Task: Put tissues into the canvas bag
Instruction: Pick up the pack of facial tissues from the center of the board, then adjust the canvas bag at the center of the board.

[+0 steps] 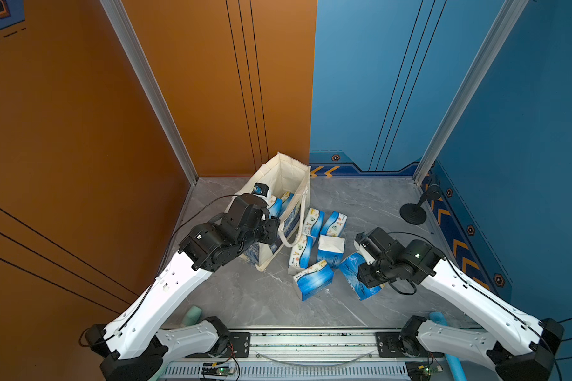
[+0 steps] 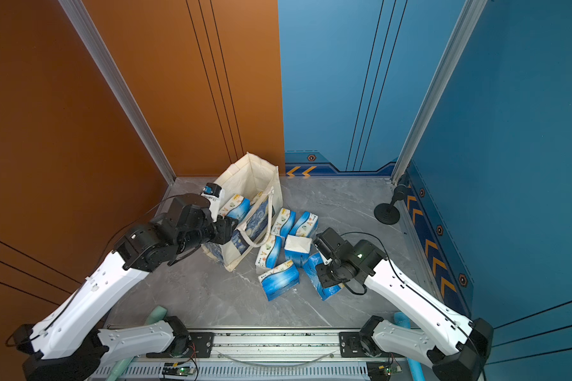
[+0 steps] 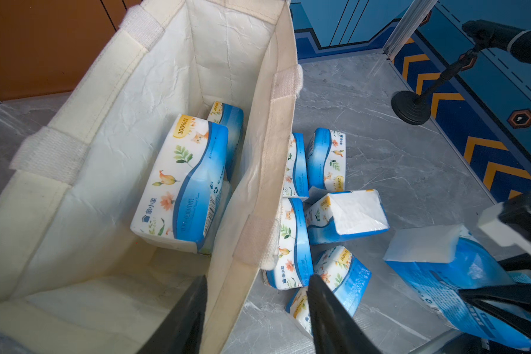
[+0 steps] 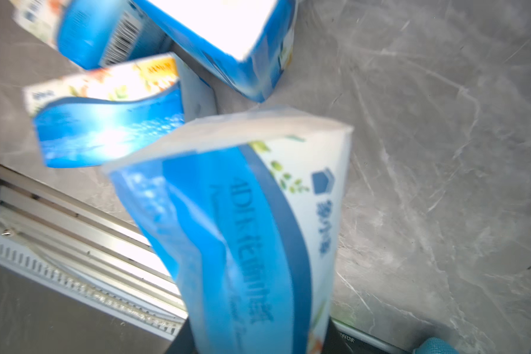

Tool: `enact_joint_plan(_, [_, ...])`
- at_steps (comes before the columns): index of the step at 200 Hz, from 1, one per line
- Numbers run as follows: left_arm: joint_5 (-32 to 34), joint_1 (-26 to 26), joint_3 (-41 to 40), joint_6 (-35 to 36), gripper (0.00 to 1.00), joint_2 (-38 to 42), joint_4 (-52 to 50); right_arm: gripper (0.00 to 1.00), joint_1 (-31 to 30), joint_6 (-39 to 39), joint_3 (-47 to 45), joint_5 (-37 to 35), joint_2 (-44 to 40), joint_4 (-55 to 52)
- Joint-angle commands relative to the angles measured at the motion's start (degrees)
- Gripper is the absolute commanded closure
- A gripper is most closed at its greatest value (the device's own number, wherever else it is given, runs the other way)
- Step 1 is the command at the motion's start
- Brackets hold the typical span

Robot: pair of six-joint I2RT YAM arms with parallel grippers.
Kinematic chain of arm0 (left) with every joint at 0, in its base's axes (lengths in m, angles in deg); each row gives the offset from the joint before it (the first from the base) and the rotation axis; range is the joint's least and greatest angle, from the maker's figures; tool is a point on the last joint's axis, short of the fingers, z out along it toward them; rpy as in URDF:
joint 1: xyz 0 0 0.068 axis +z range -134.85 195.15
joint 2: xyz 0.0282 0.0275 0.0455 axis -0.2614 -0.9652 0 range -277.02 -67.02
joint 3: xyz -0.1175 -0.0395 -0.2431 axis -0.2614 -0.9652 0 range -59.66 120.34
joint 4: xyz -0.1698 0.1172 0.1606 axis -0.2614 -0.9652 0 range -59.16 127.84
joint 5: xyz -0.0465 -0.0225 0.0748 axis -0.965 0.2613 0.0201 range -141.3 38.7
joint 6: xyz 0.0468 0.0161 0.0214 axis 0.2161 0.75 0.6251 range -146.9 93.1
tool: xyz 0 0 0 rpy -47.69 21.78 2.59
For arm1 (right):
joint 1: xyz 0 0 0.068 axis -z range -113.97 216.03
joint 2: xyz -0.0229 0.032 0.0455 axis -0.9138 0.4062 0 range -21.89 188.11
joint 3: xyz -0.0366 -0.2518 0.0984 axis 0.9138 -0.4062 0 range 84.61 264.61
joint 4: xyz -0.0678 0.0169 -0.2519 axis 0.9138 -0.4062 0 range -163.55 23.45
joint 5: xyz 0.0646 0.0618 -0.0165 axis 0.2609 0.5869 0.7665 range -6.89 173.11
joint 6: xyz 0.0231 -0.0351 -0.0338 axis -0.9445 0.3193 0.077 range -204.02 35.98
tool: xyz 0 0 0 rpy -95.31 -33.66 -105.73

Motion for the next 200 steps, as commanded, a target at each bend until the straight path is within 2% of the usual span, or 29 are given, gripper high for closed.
enact_joint_plan(1, [1.26,0.01,2.44,1.13,0.46,0.41,0.95,0.68,0.37,2.77,8.59,-3.59,-0.89,-1.91])
enact_joint_plan(25, [2.22,0.01,4.18,2.33,0.46,0.41,0.92,0.68,0.47,8.12,19.23,-6.07,3.71,4.9])
enact_joint_plan(69, [4.13,0.99,6.21,3.96,0.45,0.24,0.86,0.66,1.13,17.19,40.25,-2.32,21.11,20.85])
enact_joint_plan(103, [2.21,3.53,5.82,4.27,0.45,0.32,0.75,0.66,2.14,19.79,59.85,3.32,38.67,24.54])
enact_joint_plan(139, [0.21,6.18,5.09,4.16,0.45,0.11,0.74,0.65,2.14,21.21,74.43,4.89,53.42,27.23])
enact_joint_plan(161, [-0.81,7.71,5.5,4.53,0.45,-0.82,0.46,0.65,2.18,21.3,78.72,3.64,60.0,27.76])
enact_joint_plan(200, [-1.86,9.06,6.4,5.3,0.45,-2.65,0.11,0.65,3.89,22.86,78.71,0.12,65.75,28.08])
